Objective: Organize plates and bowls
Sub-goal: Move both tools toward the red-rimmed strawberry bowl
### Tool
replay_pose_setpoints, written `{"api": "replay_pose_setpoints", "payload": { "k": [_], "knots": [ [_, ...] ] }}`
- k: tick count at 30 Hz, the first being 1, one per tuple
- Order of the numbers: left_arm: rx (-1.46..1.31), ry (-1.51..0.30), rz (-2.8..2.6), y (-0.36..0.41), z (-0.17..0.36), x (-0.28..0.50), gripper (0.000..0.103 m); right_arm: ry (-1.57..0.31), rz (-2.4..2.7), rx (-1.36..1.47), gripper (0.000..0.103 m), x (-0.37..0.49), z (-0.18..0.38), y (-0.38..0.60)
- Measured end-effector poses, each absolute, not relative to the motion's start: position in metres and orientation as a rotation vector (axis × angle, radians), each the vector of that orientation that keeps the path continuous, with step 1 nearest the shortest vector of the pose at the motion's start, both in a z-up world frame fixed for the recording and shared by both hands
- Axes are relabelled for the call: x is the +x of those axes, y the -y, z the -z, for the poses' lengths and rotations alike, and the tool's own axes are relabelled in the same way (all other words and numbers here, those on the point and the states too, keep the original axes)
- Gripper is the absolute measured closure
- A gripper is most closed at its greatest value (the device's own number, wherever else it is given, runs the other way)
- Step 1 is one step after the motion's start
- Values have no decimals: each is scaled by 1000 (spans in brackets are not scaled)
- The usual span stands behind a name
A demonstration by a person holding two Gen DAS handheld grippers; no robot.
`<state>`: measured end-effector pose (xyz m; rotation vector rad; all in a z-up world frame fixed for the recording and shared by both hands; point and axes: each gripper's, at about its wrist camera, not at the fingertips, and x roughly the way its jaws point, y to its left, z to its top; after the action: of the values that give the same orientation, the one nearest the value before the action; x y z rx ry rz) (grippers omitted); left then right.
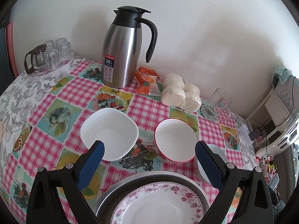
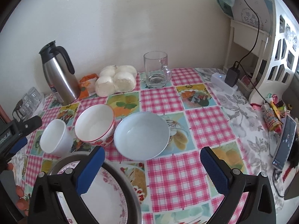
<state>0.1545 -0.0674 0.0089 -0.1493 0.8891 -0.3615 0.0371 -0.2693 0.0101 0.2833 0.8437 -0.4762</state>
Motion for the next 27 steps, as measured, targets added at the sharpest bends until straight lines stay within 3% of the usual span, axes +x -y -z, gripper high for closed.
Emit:
{"api": "replay_pose_setpoints", "payload": {
  "k": [21,27],
  "knots": [
    [-162,-936,404,80,-5,183,5,-789,498,195,0,50,-79,304],
    [-200,-959,427,85,1,197,5,-816,456,152,0,77,-73,292]
  ]
}}
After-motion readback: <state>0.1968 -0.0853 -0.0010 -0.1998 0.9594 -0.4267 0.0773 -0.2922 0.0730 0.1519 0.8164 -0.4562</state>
